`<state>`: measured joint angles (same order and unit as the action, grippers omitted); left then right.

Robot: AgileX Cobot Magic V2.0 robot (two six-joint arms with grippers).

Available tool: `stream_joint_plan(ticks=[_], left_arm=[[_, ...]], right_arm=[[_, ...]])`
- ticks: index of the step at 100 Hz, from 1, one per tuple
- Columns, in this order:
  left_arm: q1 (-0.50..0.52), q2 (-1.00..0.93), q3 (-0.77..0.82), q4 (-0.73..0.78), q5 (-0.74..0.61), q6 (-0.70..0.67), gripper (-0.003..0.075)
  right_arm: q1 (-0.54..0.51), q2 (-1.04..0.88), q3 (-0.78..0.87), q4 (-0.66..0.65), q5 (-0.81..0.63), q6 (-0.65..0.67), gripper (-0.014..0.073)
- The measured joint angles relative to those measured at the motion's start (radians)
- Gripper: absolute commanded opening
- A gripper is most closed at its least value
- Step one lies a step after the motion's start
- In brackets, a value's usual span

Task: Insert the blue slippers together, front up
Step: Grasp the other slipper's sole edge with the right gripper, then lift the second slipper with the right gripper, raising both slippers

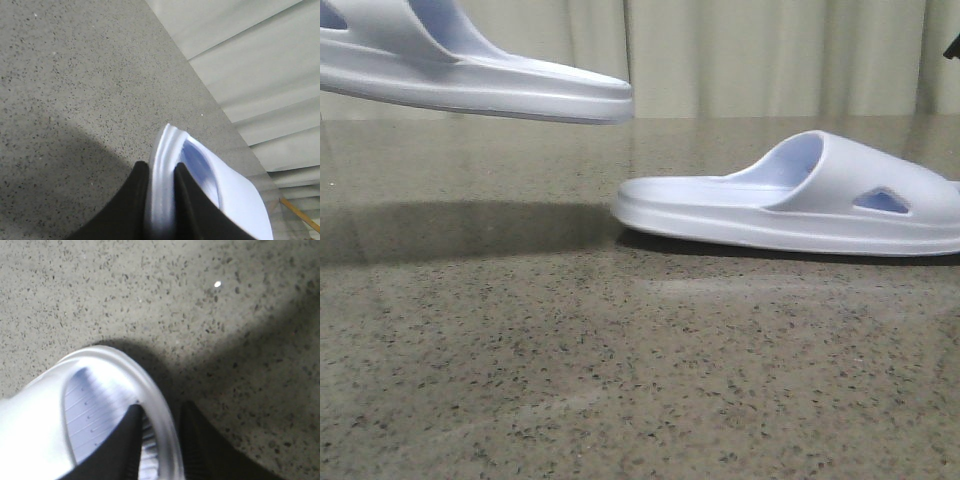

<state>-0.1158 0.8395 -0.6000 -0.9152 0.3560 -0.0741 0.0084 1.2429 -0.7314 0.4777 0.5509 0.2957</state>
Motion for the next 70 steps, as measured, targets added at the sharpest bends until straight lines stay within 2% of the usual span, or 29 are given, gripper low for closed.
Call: stream_joint_plan(ticks=[10, 51, 70], left_arm=[[0.000, 0.000, 0.000, 0.000, 0.000, 0.000, 0.0016], [0.000, 0.000, 0.000, 0.000, 0.000, 0.000, 0.0016], [0.000, 0.000, 0.000, 0.000, 0.000, 0.000, 0.0016]], right_arm=[[0.002, 0.000, 0.000, 0.000, -0.022, 0.000, -0.0108], [0.002, 0.000, -0.002, 0.022, -0.182, -0.028, -0.0107], [0.002, -0.026, -0.049, 0.033, -0.198, -0.036, -0.0107]])
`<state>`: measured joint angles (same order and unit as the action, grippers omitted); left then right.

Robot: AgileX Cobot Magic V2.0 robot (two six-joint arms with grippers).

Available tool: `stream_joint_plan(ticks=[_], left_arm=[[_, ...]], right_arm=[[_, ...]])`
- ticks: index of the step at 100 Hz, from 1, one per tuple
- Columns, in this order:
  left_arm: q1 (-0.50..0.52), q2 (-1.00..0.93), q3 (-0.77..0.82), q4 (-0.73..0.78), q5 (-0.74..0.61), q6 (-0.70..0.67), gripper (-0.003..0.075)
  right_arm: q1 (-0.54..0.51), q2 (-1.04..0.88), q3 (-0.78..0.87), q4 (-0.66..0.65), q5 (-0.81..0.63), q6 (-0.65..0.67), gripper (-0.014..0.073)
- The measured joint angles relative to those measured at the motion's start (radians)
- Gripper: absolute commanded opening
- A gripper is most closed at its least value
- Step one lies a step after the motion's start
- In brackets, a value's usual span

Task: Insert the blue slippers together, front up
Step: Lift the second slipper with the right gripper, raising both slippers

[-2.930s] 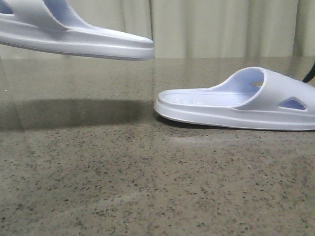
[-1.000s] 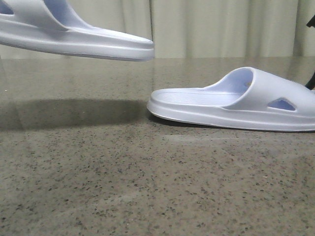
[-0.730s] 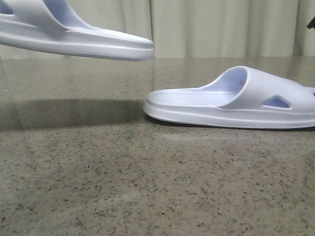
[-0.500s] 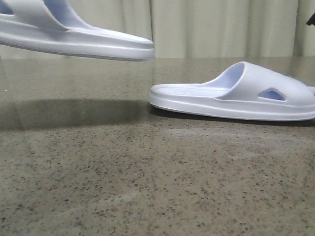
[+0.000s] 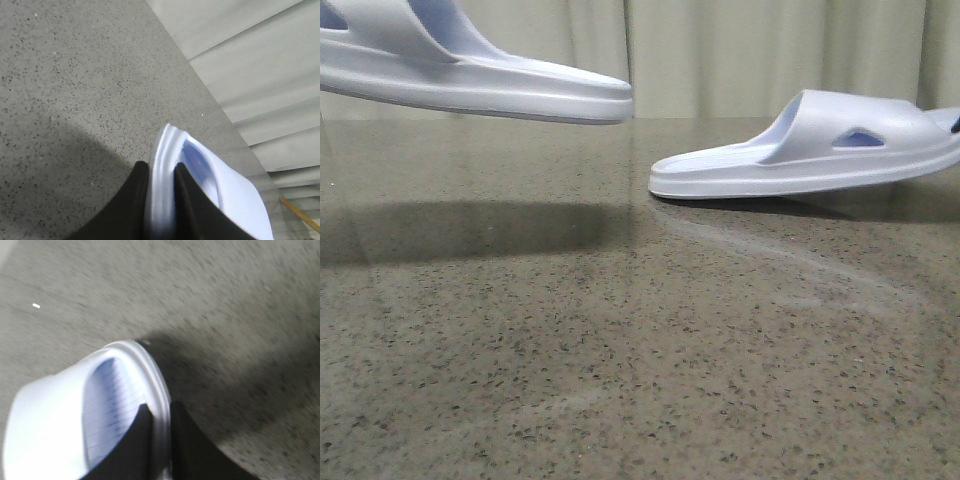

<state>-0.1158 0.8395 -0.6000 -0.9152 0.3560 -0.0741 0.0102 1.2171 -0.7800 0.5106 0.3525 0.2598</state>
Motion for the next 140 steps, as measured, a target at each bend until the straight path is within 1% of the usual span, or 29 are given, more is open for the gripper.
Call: stream_joint_plan(ticks=[26, 44, 53, 77, 84, 96, 106, 123, 140], left_arm=[[0.000, 0.000, 0.000, 0.000, 0.000, 0.000, 0.0016], [0.000, 0.000, 0.000, -0.009, 0.011, 0.000, 0.0016], [0.000, 0.000, 0.000, -0.029, 0.023, 0.000, 0.0016], [0.000, 0.000, 0.000, -0.064, 0.051, 0.000, 0.0016], [0.000, 0.000, 0.000, -0.075, 0.061, 0.000, 0.0016], [0.000, 0.000, 0.000, -0.100, 0.093, 0.002, 0.0016], [0.000, 0.000, 0.000, -0.158, 0.107, 0.051, 0.0016], [0.000, 0.000, 0.000, -0.304, 0.110, 0.170, 0.0016], [0.000, 0.000, 0.000, -0.367, 0.110, 0.211, 0.0016]], right_arm=[[0.000, -0.112, -0.132, 0.014, 0.001, -0.009, -0.0107], [0.000, -0.189, -0.204, 0.031, 0.085, -0.029, -0.0107], [0.000, -0.221, -0.219, 0.089, 0.138, -0.096, -0.0107], [0.000, -0.276, -0.223, 0.335, 0.270, -0.313, -0.0107], [0.000, -0.280, -0.223, 0.367, 0.301, -0.341, -0.0107], [0.000, -0.282, -0.223, 0.383, 0.327, -0.368, -0.0107], [0.000, -0.282, -0.223, 0.383, 0.346, -0.383, -0.0107], [0.000, -0.282, -0.223, 0.384, 0.367, -0.393, -0.0107], [0.000, -0.282, -0.223, 0.387, 0.376, -0.399, -0.0107]])
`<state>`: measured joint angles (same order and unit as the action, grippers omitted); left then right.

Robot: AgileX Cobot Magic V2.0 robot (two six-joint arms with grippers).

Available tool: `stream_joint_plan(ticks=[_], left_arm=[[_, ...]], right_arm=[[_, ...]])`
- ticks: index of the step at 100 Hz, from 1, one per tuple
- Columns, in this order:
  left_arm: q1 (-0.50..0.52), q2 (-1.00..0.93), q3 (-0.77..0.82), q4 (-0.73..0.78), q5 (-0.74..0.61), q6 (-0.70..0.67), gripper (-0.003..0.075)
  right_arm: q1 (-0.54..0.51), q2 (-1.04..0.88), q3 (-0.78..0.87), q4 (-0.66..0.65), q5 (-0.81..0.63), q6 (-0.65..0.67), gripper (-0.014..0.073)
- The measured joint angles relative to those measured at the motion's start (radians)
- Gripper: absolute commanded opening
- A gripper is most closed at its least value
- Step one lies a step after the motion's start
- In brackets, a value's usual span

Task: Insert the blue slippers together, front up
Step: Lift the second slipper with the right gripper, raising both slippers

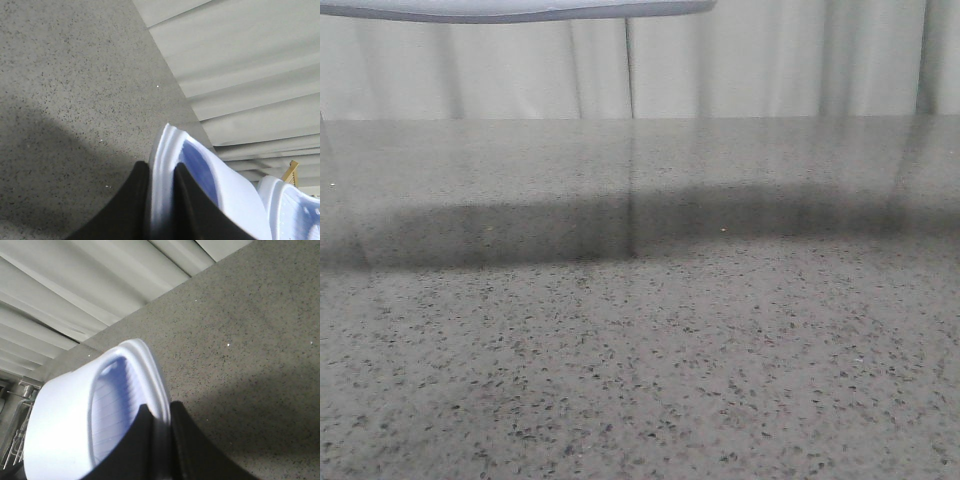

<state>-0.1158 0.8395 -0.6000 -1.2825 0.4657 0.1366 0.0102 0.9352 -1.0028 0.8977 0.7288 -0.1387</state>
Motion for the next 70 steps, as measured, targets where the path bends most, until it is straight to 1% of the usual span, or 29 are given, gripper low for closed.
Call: stream_joint_plan(ticks=[15, 41, 58, 70], left_arm=[[0.000, 0.000, 0.000, -0.064, -0.002, 0.041, 0.0016], [0.000, 0.000, 0.000, -0.200, -0.001, 0.165, 0.0016], [0.000, 0.000, 0.000, -0.234, 0.019, 0.200, 0.0016], [0.000, 0.000, 0.000, -0.236, 0.027, 0.208, 0.0016]], right_arm=[[0.000, 0.000, 0.000, 0.013, 0.011, -0.002, -0.0107], [0.000, 0.000, 0.000, 0.019, 0.026, -0.002, -0.0107], [0.000, 0.014, 0.000, 0.030, 0.032, -0.007, -0.0107], [0.000, 0.041, 0.000, 0.075, 0.049, -0.053, -0.0107]])
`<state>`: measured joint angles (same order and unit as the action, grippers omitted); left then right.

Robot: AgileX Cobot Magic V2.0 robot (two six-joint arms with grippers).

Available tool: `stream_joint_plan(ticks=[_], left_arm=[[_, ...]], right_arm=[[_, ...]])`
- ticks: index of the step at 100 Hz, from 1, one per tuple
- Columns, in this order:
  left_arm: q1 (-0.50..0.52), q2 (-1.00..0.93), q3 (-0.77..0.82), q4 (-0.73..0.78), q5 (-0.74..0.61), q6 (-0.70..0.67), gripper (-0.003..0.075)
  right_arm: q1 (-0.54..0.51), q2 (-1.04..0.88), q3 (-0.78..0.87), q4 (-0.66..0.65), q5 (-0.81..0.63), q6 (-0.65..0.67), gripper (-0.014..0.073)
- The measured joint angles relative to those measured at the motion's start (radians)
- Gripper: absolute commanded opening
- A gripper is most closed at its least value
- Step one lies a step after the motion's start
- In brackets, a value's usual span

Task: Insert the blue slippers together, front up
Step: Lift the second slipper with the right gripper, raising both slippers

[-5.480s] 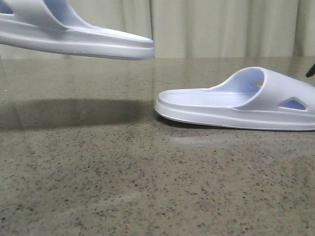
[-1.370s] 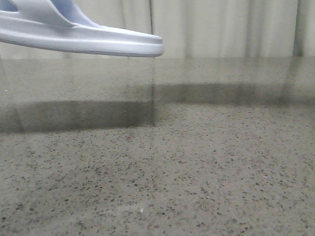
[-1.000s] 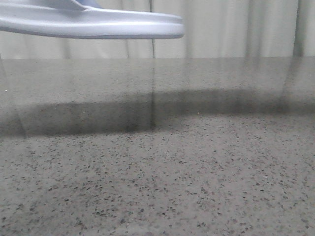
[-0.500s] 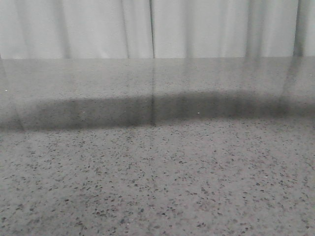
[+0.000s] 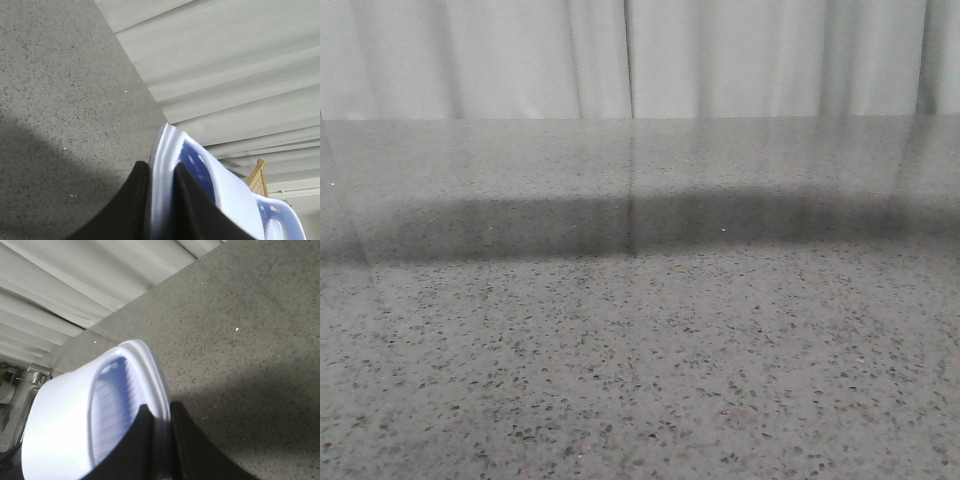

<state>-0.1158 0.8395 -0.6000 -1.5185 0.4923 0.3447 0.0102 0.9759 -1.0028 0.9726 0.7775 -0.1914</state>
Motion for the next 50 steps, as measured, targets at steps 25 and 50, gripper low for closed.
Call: stream_joint_plan(ticks=[25, 50], left_arm=[[0.001, 0.000, 0.000, 0.000, 0.014, 0.000, 0.0016], [0.002, 0.000, 0.000, 0.002, 0.041, 0.003, 0.0016]], right_arm=[[0.000, 0.077, 0.000, 0.091, 0.020, -0.121, -0.0107], [0.000, 0.109, 0.000, 0.149, 0.039, -0.223, -0.0107]])
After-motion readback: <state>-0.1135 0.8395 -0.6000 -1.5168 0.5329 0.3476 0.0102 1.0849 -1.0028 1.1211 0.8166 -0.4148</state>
